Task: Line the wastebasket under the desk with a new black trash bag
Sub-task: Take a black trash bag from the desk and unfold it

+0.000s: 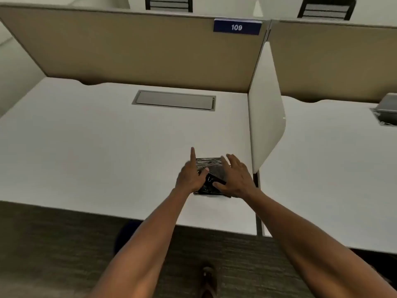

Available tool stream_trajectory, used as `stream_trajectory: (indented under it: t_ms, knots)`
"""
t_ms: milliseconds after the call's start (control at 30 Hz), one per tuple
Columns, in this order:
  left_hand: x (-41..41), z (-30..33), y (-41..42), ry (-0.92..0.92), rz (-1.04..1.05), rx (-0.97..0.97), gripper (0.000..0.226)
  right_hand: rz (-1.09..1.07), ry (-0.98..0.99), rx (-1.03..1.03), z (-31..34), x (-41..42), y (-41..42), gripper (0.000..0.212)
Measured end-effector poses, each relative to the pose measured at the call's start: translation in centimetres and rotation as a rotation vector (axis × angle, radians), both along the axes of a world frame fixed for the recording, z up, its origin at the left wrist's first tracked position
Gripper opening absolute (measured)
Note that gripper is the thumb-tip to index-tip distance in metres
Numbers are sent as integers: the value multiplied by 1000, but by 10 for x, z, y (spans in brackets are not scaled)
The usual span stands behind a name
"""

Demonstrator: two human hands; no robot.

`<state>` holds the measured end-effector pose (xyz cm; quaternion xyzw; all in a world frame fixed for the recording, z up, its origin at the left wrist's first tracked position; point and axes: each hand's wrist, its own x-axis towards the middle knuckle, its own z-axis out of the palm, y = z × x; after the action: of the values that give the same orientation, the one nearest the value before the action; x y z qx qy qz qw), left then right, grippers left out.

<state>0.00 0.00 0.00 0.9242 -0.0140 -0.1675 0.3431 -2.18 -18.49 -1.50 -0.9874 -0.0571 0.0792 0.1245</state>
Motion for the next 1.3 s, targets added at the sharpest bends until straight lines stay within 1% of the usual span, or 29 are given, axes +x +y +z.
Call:
stream_trajectory:
  t_ms: [133, 233, 300, 367, 433, 500, 567, 667, 733, 800, 867, 900, 967, 1033, 1100, 1167, 1233, 1267, 1300]
  knots:
    - [-2, -18, -14, 227, 121, -207, 86, 1, 83, -12, -24, 2, 1, 107]
    - [-3, -28, -20, 265, 187, -359, 79, -16, 123, 8, -39, 9, 4, 105]
    - [-1, -33, -20, 267, 214, -403, 76, -32, 108, 20, -44, 12, 8, 95]
    - [-1, -36, -19, 255, 241, -421, 74, -55, 48, 27, -48, 14, 9, 76]
    - [-4, -40, -16, 205, 283, -440, 73, -84, -42, 77, -49, 16, 9, 60]
    - [-7, -42, -13, 162, 344, -447, 74, -126, -150, 166, -45, 18, 8, 48]
    - [-11, -46, -7, 156, 385, -444, 76, -194, -230, 265, -39, 20, 5, 40]
    - [-17, -48, 0, 173, 394, -466, 80, -267, -281, 405, -26, 17, -2, 38]
    - [-21, -45, 3, 157, 366, -494, 79, -290, -291, 532, -15, 13, -5, 32]
    - [-26, -38, 6, 135, 321, -533, 80, -324, -242, 692, -5, 9, -8, 25]
    - [-31, -30, 12, 156, 306, -592, 93, -356, -127, 813, 4, 4, -10, 17]
    - [-33, -26, 17, 160, 295, -608, 95, -365, -59, 874, 8, 2, -11, 14]
    - [-39, -18, 31, 142, 245, -618, 87, -382, 55, 994, 18, -2, -14, 10]
    - [-44, -7, 48, 123, 178, -609, 72, -388, 170, 1110, 29, -4, -21, 12]
    - [-51, 6, 67, 148, 118, -618, 58, -354, 317, 1196, 36, -6, -26, 18]
    - [-60, 20, 87, 217, 71, -670, 48, -311, 446, 1237, 43, -10, -25, 33]
    - [-71, 30, 104, 260, 56, -729, 41, -278, 532, 1277, 50, -17, -16, 58]
    - [-76, 33, 113, 269, 74, -753, 40, -265, 566, 1305, 54, -21, -10, 67]
    - [-82, 37, 121, 278, 109, -777, 44, -254, 591, 1335, 58, -25, -2, 70]
